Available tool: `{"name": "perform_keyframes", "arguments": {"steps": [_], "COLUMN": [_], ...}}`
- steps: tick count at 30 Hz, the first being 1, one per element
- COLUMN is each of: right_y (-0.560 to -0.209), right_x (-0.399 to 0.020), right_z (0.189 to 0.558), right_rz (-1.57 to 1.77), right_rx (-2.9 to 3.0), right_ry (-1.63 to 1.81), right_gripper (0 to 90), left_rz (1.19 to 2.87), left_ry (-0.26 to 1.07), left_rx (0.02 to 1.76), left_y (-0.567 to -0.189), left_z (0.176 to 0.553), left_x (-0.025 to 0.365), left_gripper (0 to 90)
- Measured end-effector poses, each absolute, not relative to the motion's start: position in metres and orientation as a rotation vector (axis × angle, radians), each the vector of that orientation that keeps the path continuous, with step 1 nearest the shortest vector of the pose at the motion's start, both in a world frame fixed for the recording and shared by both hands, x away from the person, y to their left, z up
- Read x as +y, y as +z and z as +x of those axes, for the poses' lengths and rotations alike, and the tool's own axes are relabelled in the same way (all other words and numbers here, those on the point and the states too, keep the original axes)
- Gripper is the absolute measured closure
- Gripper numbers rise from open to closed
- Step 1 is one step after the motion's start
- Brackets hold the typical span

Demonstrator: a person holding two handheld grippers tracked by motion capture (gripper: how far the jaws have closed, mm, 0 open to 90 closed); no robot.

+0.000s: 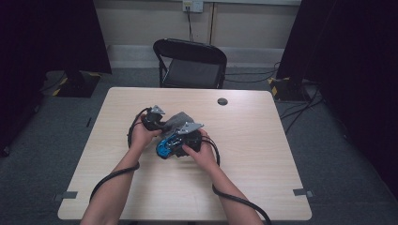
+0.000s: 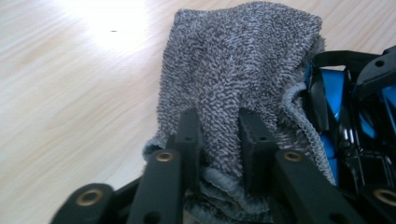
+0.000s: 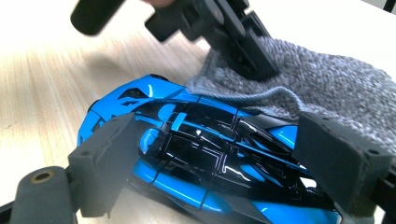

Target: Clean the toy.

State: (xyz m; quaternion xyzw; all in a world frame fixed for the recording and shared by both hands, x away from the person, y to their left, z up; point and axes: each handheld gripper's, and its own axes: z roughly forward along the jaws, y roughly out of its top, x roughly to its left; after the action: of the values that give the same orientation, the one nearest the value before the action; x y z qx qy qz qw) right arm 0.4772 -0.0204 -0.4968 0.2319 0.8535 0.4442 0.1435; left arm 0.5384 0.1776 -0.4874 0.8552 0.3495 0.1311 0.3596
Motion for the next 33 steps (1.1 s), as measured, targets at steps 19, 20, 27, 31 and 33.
{"name": "perform_keyframes", "arguments": {"steps": [19,20,27,31,33], "right_y": [-0.498,-0.498,-0.497,-0.497,-0.497], "right_x": [-0.021,-0.021,-0.02,-0.02,-0.02], "right_z": [0.477,0.477,0.477,0.477,0.477], "right_rz": [0.671,0.671,0.67,0.672,0.671], "right_rx": [2.453,2.453,2.458,2.463,2.464], "right_ry": [1.289,1.289,1.284,1.28,1.281], "right_gripper": [13.5,13.5,13.5,13.2,13.1], "left_rz": [2.161,2.161,2.208,2.21,2.203], "left_ry": [0.279,0.279,0.27,0.254,0.255], "left_rx": [0.946,0.946,0.906,0.903,0.905], "left_y": [-0.493,-0.493,-0.49,-0.489,-0.489], "left_z": [0.543,0.543,0.539,0.536,0.535], "left_x": [0.162,0.162,0.165,0.171,0.172], "left_gripper": [70.8,72.1,74.3,74.3,74.3]}}
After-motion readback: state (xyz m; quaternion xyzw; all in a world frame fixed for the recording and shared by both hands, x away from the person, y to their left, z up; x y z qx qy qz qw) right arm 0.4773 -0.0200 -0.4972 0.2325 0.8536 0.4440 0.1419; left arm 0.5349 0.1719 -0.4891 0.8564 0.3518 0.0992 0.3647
